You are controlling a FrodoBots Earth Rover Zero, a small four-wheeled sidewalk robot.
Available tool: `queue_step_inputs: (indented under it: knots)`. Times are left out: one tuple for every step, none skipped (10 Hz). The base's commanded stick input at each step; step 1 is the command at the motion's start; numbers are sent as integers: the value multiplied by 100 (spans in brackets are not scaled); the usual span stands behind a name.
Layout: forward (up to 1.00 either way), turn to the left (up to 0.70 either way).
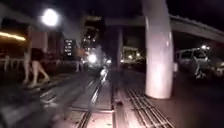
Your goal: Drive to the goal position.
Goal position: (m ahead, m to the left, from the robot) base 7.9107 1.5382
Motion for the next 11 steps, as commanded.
queue_step_inputs:
  knots:
    - [70,0]
    - [70,0]
    - [70,0]
    - [70,0]
    - [70,0]
    - [70,0]
    - [70,0]
    - [70,0]
    - [70,0]
    - [70,0]
    - [70,0]
